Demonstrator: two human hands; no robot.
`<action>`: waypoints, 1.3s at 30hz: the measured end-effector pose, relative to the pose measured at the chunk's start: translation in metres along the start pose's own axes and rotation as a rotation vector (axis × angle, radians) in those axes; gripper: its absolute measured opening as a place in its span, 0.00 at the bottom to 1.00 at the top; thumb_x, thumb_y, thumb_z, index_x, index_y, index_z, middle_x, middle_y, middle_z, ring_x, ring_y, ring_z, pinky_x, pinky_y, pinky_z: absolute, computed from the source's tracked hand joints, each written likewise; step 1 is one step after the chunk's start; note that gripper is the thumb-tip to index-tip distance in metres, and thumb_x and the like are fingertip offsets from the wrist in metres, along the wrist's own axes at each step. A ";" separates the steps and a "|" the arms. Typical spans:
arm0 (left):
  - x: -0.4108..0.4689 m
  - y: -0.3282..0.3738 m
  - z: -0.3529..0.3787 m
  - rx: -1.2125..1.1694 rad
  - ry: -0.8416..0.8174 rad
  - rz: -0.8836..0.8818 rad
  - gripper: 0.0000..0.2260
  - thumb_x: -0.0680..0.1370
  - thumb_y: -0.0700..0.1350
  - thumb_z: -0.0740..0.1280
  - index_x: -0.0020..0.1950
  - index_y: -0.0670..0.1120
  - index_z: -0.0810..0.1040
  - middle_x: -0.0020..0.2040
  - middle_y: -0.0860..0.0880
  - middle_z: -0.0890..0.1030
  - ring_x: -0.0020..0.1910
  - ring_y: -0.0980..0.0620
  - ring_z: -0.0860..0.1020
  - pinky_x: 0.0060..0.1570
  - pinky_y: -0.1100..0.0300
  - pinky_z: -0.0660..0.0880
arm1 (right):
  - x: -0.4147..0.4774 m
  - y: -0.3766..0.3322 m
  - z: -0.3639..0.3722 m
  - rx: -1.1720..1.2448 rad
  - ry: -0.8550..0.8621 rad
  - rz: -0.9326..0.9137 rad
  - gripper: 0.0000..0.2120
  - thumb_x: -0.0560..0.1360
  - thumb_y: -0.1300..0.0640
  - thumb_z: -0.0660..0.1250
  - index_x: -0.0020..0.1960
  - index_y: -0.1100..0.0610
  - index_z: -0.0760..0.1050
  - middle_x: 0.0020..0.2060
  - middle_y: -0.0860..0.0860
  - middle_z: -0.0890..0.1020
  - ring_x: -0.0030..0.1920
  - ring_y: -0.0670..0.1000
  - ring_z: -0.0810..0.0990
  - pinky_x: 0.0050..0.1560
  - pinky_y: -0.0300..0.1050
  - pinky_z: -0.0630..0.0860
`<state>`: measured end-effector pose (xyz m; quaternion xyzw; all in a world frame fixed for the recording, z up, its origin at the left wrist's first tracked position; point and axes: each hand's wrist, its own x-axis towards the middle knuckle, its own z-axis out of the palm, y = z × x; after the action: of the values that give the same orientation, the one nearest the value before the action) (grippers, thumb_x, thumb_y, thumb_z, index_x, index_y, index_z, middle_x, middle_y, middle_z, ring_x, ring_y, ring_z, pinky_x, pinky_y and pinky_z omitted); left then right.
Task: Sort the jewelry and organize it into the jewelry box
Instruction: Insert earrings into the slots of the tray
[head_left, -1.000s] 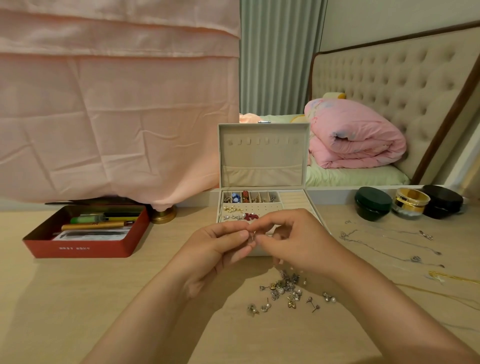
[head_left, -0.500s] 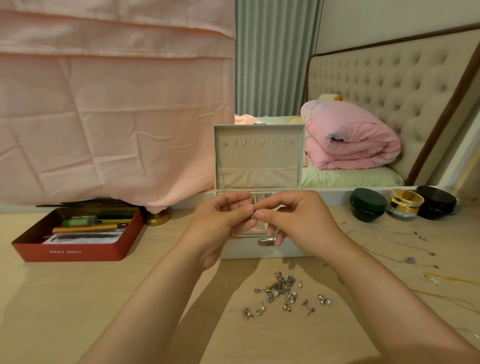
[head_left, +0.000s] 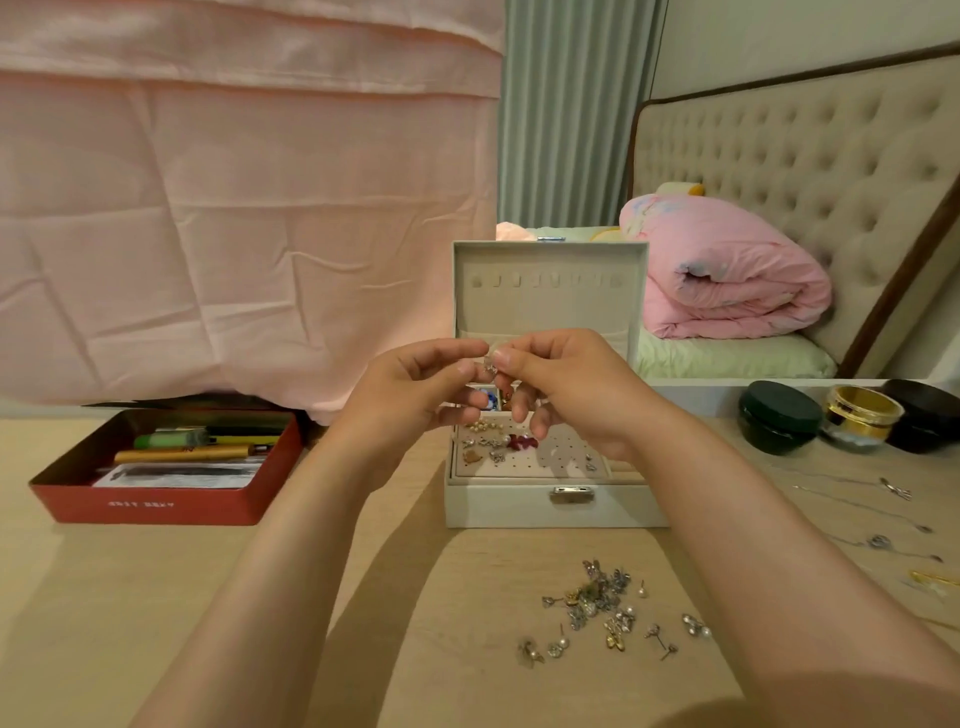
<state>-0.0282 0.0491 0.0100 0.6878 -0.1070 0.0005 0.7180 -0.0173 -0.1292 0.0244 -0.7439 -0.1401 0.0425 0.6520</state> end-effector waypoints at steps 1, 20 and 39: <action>0.001 -0.001 -0.002 0.015 -0.012 -0.002 0.08 0.80 0.38 0.66 0.58 0.43 0.82 0.46 0.44 0.85 0.41 0.52 0.81 0.43 0.60 0.81 | 0.003 -0.001 0.001 0.020 -0.015 0.016 0.06 0.80 0.59 0.68 0.48 0.59 0.82 0.36 0.50 0.82 0.28 0.49 0.76 0.23 0.40 0.72; 0.015 -0.024 0.004 0.268 0.083 0.034 0.03 0.78 0.44 0.71 0.46 0.46 0.83 0.38 0.50 0.82 0.33 0.57 0.78 0.32 0.68 0.73 | 0.010 -0.003 -0.009 -0.414 -0.022 -0.081 0.07 0.74 0.61 0.75 0.51 0.53 0.87 0.40 0.53 0.87 0.33 0.49 0.81 0.28 0.43 0.78; 0.009 -0.035 -0.006 0.930 -0.096 0.120 0.05 0.74 0.49 0.73 0.45 0.60 0.80 0.47 0.56 0.74 0.42 0.63 0.71 0.42 0.64 0.66 | -0.020 0.034 -0.002 -1.009 0.054 -0.128 0.09 0.76 0.50 0.71 0.55 0.40 0.84 0.46 0.38 0.85 0.33 0.31 0.74 0.38 0.33 0.67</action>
<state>-0.0129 0.0521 -0.0232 0.9284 -0.1681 0.0578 0.3264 -0.0310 -0.1407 -0.0111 -0.9570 -0.1715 -0.0899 0.2162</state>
